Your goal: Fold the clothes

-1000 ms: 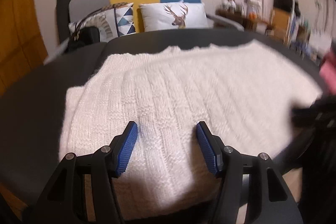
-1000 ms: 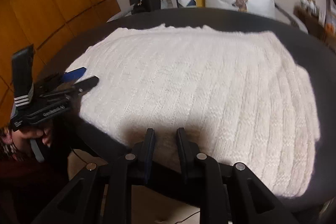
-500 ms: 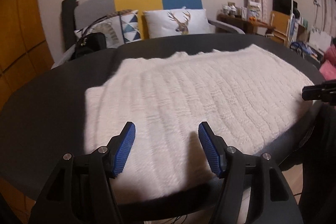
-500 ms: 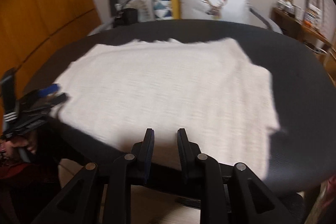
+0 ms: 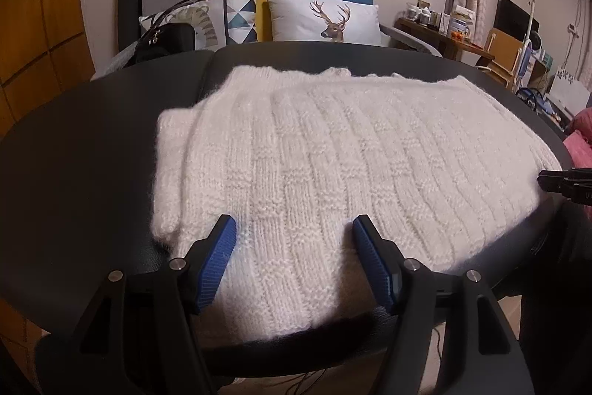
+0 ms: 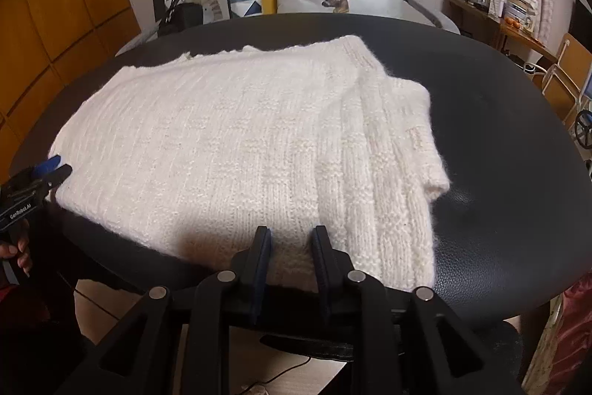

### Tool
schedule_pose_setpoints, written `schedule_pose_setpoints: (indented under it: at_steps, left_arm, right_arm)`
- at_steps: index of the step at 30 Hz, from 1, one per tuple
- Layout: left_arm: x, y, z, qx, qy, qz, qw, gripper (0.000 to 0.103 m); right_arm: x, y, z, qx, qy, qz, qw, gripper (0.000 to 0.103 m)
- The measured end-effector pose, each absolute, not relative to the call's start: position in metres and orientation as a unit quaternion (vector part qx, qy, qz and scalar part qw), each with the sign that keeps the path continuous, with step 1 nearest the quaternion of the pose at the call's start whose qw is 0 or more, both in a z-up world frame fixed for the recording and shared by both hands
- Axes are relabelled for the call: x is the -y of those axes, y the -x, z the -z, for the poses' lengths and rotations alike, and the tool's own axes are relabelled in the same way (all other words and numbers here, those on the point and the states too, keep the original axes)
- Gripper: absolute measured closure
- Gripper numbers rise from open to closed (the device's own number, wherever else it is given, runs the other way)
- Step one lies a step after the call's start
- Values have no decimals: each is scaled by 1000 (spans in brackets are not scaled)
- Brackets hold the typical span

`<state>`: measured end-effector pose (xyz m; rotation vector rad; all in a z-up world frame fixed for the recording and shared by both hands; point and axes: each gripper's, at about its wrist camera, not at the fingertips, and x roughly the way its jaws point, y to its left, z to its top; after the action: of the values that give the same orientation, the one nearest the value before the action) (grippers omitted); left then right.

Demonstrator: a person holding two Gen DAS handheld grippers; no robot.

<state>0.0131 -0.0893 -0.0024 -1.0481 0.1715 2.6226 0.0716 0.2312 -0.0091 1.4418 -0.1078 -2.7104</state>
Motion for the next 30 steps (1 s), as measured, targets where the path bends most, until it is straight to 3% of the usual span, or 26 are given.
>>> schedule_pose_setpoints:
  at_steps: [11, 18, 26, 30]
  left_arm:
    - [91, 34, -16, 7, 377, -917, 132, 34]
    - [78, 37, 3, -46, 383, -916, 109, 32]
    - [79, 39, 4, -37, 393, -913, 106, 31]
    - [79, 40, 4, -35, 396, -911, 106, 31]
  right_arm:
    - [-216, -75, 16, 3, -476, 879, 11, 79]
    - [-217, -72, 14, -4, -483, 875, 11, 79]
    - [-213, -68, 8, -19, -496, 868, 4, 79]
    - [-200, -61, -19, -29, -450, 892, 37, 79]
